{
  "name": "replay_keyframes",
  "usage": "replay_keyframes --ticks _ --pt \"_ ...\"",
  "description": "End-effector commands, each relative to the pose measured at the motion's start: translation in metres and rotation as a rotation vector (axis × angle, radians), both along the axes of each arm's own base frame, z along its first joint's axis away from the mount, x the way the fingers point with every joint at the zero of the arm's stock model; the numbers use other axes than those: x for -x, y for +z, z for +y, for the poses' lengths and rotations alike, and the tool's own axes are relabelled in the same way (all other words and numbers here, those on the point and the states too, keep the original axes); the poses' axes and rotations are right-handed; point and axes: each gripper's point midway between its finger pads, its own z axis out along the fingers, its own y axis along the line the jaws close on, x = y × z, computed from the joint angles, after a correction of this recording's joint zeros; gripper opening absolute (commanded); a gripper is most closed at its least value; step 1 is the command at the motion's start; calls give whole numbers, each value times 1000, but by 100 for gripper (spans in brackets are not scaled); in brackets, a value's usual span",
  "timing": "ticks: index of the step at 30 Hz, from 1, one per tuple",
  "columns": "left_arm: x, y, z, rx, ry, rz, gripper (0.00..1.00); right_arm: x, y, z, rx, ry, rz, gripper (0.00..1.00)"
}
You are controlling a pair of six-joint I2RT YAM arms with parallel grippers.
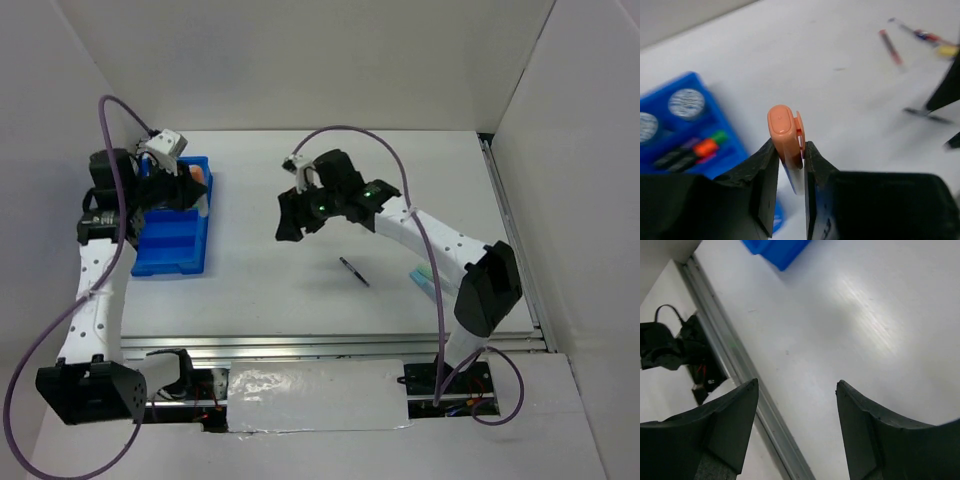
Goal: Sort the stationery into containers
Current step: Place the stationery in the storage box.
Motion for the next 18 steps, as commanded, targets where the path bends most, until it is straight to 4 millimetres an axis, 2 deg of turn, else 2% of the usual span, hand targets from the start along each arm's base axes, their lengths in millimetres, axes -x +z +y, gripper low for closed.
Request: replay_keyframes --ticks 1,2,3,4,5,6,7,10,13,14,15,18 --pt "-11 -3 58 -570 -162 -153 0 -12 17 -44 1 -34 -25 70" --pt "-6 4 68 -649 -208 -119 0 -21 12 -59 29 -45 -39 70" --pt "-19 -16 84 -762 -316 -83 0 -20 4 -71 71 -61 -19 70" --pt "-25 8 102 -821 -311 -103 0 -23 0 -79 92 -71 -26 69" --pt "-13 -5 106 -818 -374 -12 0 -28 -4 -90 108 -91 -25 69" --pt "-26 -23 118 -853 -455 22 0 -27 -11 -97 121 -110 -18 69" --pt "-30 -11 130 -886 -448 13 2 -31 -12 -104 133 -109 -48 69" --pt "-39 -43 155 -976 -530 65 7 -39 -16 -119 128 -155 -32 69" --pt "-43 -55 161 -1057 -577 71 7 -49 -18 -135 136 -199 -31 68" --pt "-48 -82 162 -1020 -628 127 8 -53 -18 -145 141 -222 -29 68" --pt "-52 -87 161 -1020 -646 131 8 -55 -18 -149 139 -232 -27 68" --pt "-60 -121 162 -990 -690 192 8 -62 -19 -165 127 -268 -4 68"
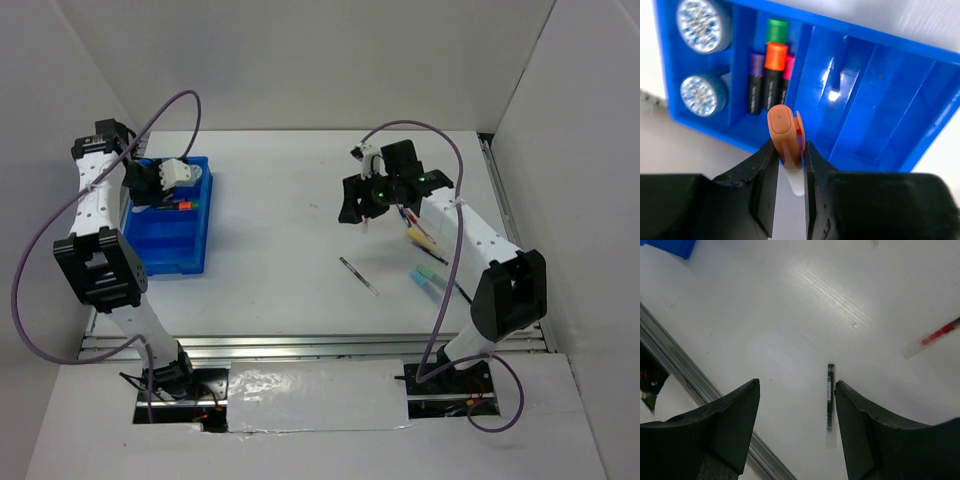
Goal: Sort the stationery into containers
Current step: Place the stationery in the storage box.
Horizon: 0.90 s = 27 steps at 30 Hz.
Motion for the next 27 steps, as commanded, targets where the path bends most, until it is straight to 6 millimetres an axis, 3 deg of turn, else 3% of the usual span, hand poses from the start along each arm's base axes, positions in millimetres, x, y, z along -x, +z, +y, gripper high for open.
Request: replay_keyframes --ticks 1,8,16,20,22,25,27 --pt "-3 -27 -1 -39 -98 58 8 -2 17 -18 -28 -19 -33 68" --pt "-9 -84 -3 -75 -120 149 13 -11 16 -31 -20 -52 -25 68" --pt "-24 -107 4 -96 -120 173 29 -13 12 -59 26 -87 23 70" --pt "-27 -100 2 -93 -115 156 40 -8 3 -81 95 -105 59 70" --pt "-27 -93 -1 -74 -111 143 41 1 -4 -94 148 -109 72 68" --pt "-26 -67 -8 -33 -87 95 58 19 -22 -120 292 -102 87 67" --pt "-25 -50 -11 -8 -79 68 64 29 -32 -136 367 -83 101 66"
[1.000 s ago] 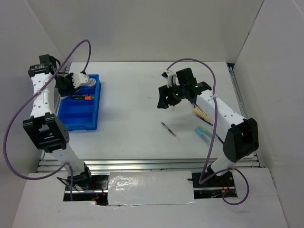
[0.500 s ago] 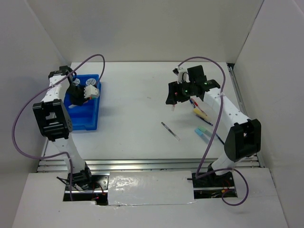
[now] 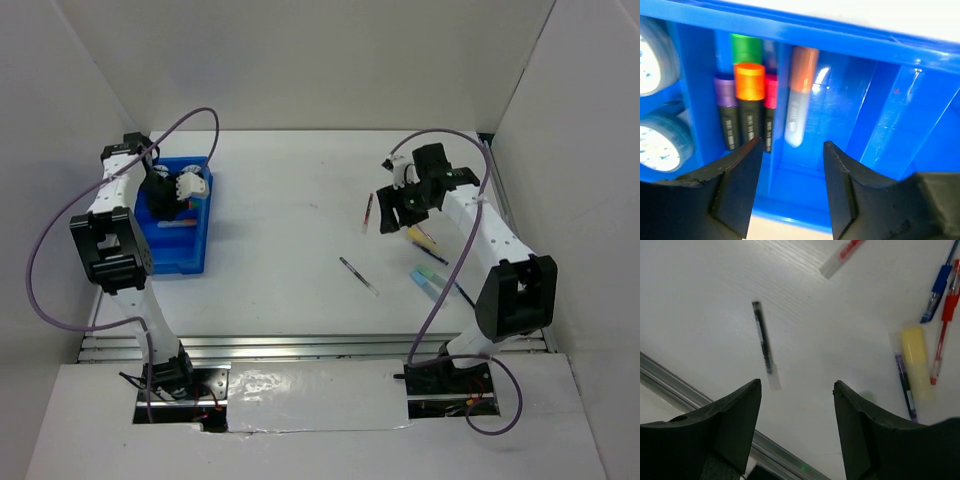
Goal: Sort the stationery into containers
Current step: Place the stationery in the storage box, then pick up the stationery from the center of the board.
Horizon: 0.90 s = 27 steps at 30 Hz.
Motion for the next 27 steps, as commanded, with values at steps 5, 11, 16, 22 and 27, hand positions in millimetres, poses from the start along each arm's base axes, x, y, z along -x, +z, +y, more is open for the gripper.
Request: replay_keyframes --ticks 5,11,16,22,27 --pt "2 109 -26 222 84 -210 63 62 -35 -59 269 69 95 63" --pt "35 171 -64 451 158 -337 64 87 -71 -80 357 83 180 55" --pt "69 192 -90 502 177 -449 66 97 -101 -97 416 48 230 51" --pt "91 205 -108 547 190 -493 69 104 -125 -113 470 21 278 50" --pt "95 206 -115 580 197 -467 69 105 -140 -119 500 17 283 49"
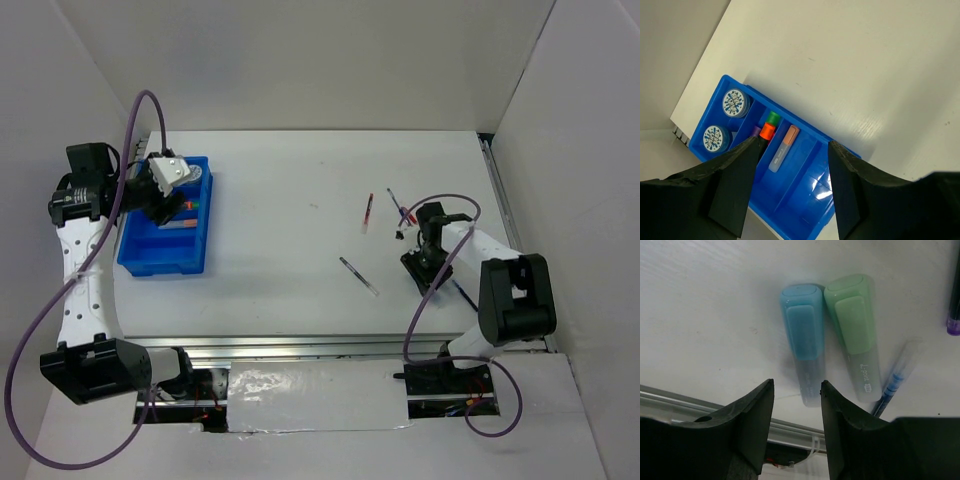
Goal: Sort the stationery into containers
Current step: Pick up the stationery from the center of the board.
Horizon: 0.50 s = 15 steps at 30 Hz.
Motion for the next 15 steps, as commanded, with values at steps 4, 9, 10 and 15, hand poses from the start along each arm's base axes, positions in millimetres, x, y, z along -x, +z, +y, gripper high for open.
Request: replay_keyframes --ticks 4,9,10,15 --pt "-2 10 -14 72 -25 -31 69 -13 -14 -9 47 6 -42 49" --pt "-2 8 -18 65 -30 -36 69 -16 -24 -16 73 12 -48 47" --pt "-2 8 -17 61 -28 -38 69 -15 -26 -16 73 14 -41 45" --pt "-3 7 -20 102 -14 -25 69 -10 -30 -9 51 43 -21 38"
